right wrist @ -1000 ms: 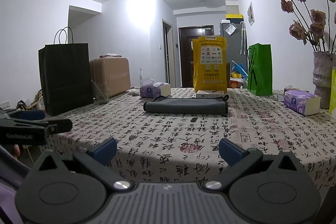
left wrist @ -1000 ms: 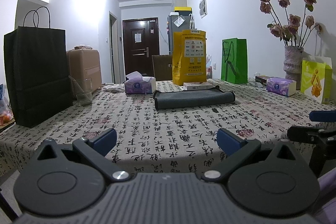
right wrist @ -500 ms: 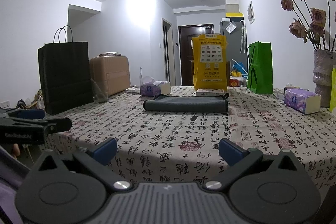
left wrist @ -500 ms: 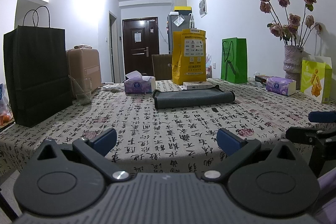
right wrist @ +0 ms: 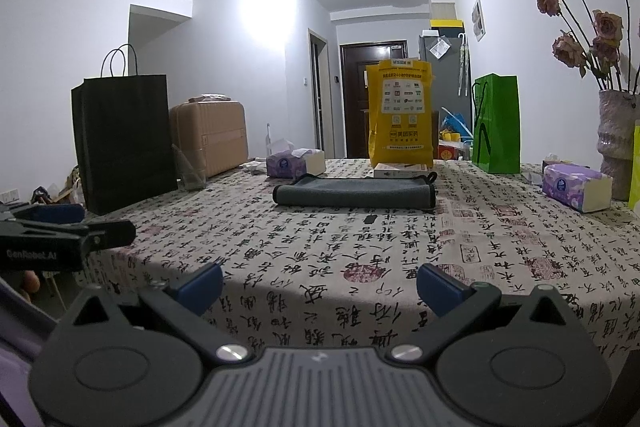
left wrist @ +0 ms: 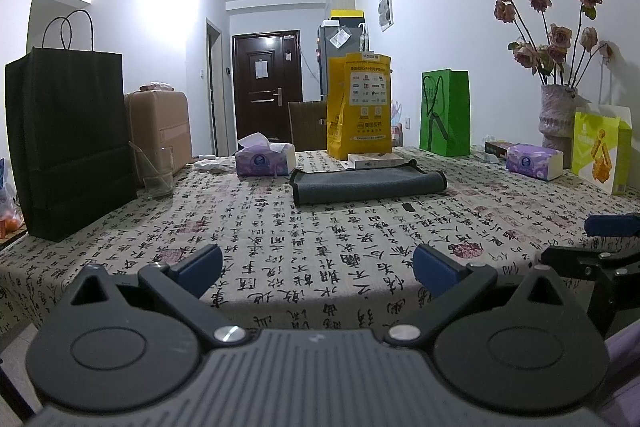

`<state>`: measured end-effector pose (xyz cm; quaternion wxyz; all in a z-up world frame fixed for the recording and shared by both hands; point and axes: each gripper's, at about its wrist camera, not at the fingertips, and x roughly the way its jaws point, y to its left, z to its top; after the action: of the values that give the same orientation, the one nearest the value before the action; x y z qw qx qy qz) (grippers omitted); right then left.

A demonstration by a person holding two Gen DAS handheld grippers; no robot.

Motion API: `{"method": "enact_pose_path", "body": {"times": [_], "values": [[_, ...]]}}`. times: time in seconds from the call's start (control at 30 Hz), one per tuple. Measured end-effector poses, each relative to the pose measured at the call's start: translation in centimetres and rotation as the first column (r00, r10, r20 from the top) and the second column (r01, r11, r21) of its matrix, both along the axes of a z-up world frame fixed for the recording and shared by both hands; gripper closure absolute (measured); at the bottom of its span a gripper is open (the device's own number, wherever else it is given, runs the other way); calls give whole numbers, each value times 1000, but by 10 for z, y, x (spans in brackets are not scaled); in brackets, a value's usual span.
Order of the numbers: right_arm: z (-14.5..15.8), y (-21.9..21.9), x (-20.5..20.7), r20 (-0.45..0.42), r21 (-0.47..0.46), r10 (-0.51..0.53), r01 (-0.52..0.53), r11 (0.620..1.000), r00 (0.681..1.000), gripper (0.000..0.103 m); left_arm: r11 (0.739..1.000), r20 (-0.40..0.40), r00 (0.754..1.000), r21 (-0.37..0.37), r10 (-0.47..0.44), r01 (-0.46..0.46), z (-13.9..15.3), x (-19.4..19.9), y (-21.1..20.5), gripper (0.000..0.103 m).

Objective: Fold towel

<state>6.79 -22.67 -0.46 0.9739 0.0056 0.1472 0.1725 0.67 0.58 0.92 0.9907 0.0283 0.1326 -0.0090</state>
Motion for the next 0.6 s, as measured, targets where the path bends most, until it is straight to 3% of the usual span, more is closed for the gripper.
{"method": "enact_pose_path", "body": {"times": [0.6], "values": [[-7,2,9,-43,-13,-4,3,1000,999,0,1000,-43,999,5,5,-5,-3,6,1,0]]}}
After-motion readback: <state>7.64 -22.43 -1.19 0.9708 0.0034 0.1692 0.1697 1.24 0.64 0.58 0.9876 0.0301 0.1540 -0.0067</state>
